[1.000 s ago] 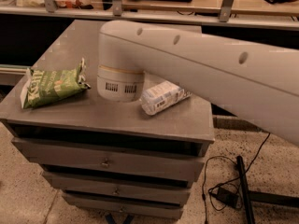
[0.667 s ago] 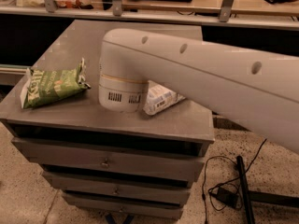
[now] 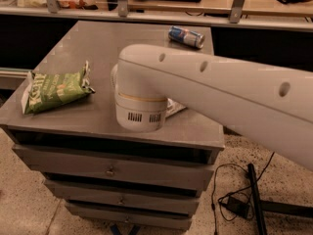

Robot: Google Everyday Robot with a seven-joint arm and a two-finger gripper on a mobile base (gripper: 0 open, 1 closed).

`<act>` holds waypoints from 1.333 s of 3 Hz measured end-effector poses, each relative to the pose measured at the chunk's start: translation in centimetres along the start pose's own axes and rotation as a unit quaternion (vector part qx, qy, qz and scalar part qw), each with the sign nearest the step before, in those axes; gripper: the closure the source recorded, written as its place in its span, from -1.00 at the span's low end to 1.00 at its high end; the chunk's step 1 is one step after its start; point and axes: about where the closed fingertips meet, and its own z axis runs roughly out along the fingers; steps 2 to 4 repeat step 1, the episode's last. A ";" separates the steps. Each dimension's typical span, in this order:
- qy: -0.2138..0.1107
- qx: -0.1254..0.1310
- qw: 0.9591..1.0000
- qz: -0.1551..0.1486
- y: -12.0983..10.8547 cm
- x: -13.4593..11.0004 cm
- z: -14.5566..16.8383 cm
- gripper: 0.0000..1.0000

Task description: Place redbull can upright

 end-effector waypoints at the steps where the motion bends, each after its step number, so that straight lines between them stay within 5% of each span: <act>1: -0.014 0.004 1.000 -0.006 -0.1 -0.7 0.0 -0.26; 4: -0.014 0.004 1.000 -0.006 -0.1 -0.7 0.0 -0.26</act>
Offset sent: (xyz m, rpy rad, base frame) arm 0.0000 0.0000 0.0000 0.0000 0.0000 0.0000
